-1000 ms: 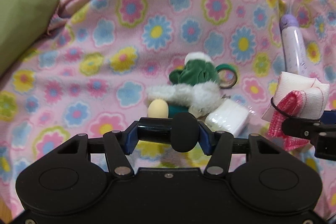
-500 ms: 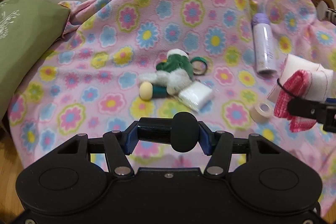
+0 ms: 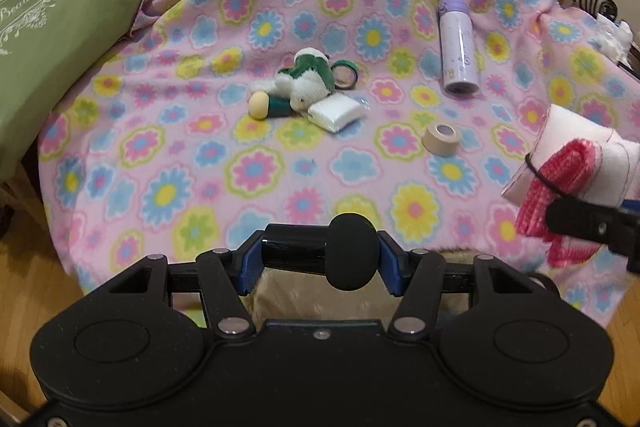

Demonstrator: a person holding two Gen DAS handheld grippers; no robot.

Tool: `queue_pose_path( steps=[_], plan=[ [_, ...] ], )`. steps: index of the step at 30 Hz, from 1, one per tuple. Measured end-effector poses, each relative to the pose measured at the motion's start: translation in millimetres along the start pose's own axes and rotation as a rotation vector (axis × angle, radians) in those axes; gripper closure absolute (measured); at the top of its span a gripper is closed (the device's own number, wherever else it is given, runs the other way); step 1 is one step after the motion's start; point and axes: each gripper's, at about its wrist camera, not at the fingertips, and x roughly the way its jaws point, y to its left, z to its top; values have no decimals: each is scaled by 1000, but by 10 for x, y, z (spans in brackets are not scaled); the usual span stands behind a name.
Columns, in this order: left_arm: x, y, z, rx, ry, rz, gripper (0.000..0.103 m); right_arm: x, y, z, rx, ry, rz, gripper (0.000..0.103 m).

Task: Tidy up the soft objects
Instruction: 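Carry the sponge stick and towel bundle over the woven basket with both tools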

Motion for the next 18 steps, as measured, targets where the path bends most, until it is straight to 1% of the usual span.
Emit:
queue_pose_path(
  steps=[5, 11, 15, 18],
  plan=[
    [-104, -25, -195, -34, 15, -3, 48, -174, 76, -265, -10, 14, 18, 44],
    [-176, -7, -439, -74, 41, 1, 48, -241, 106, -495, 1, 56, 13, 44],
    [-101, 1, -523, -76, 81, -1, 48, -211, 71, -555, 31, 94, 23, 44],
    [-98, 24, -536, -90, 86, 2, 48, -197, 54, -561, 42, 104, 14, 44]
  ],
)
